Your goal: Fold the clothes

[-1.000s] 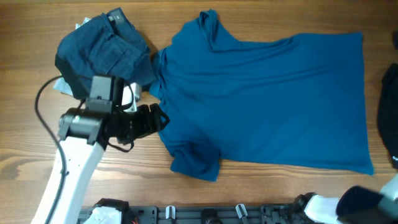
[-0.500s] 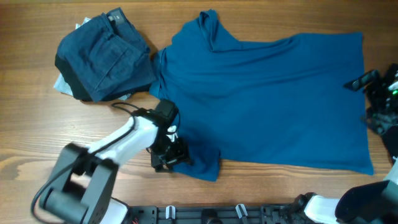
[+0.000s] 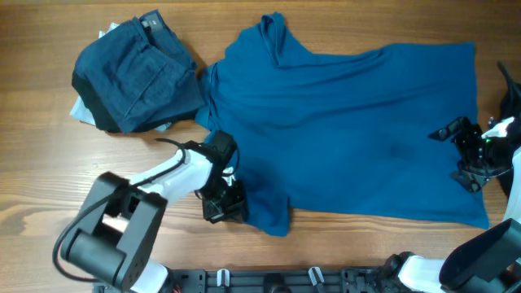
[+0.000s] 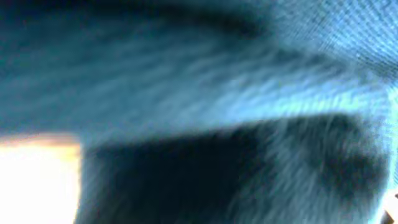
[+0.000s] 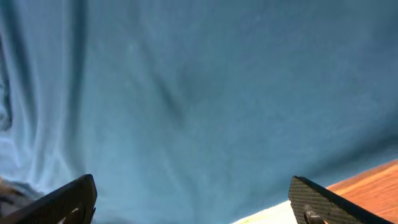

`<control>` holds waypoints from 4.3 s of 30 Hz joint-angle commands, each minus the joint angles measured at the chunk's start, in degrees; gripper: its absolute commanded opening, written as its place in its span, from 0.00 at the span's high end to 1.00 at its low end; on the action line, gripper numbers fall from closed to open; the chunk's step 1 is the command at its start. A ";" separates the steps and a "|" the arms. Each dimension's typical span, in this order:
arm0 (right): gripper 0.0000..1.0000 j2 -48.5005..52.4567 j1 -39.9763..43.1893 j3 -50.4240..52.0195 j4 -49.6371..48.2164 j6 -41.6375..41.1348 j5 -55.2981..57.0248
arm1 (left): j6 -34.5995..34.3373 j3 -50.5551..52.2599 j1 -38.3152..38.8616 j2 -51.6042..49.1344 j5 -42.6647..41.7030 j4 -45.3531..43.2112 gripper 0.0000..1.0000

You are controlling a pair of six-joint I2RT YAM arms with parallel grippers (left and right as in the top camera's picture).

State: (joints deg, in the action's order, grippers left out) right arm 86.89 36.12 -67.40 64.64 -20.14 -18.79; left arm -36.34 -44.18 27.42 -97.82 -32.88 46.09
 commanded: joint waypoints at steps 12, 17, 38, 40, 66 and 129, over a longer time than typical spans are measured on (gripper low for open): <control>0.00 7.78 10.58 8.79 -6.10 -7.34 12.17 | -0.13 0.24 -6.75 23.89 -1.16 1.01 0.96; 0.01 8.81 15.67 13.38 -9.68 -9.88 16.28 | -0.13 0.24 -6.75 24.00 -1.20 0.35 0.96; 0.96 8.37 21.33 16.02 -16.63 -13.16 22.03 | -0.13 -2.03 -6.75 25.00 -3.76 -4.24 0.96; 0.96 7.13 21.33 12.17 -12.46 -12.81 21.77 | -0.17 -2.03 -6.75 26.05 -3.76 -3.04 0.96; 0.96 -3.58 17.66 6.36 -23.37 -14.97 -9.81 | 3.19 -2.03 -6.71 34.27 5.99 -17.42 0.96; 0.34 7.89 10.97 6.38 -38.91 -23.06 -6.25 | 9.16 -12.52 -12.33 5.99 7.61 -36.02 0.01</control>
State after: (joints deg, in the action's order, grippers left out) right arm 92.33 47.53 -60.16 26.41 -43.40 -26.89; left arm -27.70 -55.99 15.57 -96.79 -24.77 8.25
